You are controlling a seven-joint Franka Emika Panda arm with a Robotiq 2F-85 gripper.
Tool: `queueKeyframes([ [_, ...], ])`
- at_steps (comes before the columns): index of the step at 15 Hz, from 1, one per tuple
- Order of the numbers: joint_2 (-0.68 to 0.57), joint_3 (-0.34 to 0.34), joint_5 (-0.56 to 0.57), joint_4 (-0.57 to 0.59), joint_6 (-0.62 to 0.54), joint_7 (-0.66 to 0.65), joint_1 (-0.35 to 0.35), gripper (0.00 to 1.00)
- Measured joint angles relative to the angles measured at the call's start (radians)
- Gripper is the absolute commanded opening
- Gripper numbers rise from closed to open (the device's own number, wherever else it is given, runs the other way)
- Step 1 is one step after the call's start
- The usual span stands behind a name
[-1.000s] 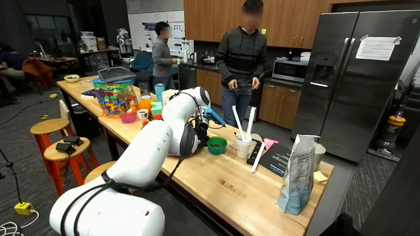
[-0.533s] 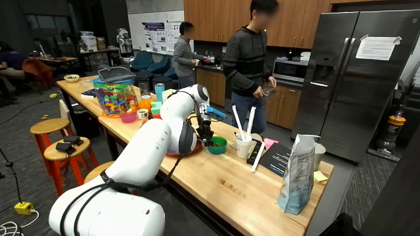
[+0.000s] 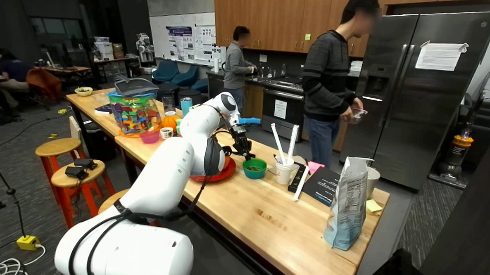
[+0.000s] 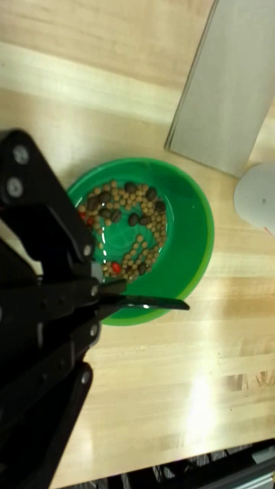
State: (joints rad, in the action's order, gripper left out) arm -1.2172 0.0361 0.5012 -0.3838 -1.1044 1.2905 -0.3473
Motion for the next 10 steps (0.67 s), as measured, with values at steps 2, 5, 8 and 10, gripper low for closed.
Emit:
queueKeyframes([
  [2, 0.007, 0.009, 0.015, 0.0, -0.038, -0.003, -0.01, 0.01],
  [5, 0.016, 0.012, 0.021, -0.003, -0.064, -0.008, -0.016, 0.01],
  [8, 0.032, 0.005, -0.004, -0.025, 0.028, -0.008, -0.016, 0.01],
  [10, 0.035, 0.01, -0.041, -0.019, 0.154, -0.008, -0.017, 0.01],
])
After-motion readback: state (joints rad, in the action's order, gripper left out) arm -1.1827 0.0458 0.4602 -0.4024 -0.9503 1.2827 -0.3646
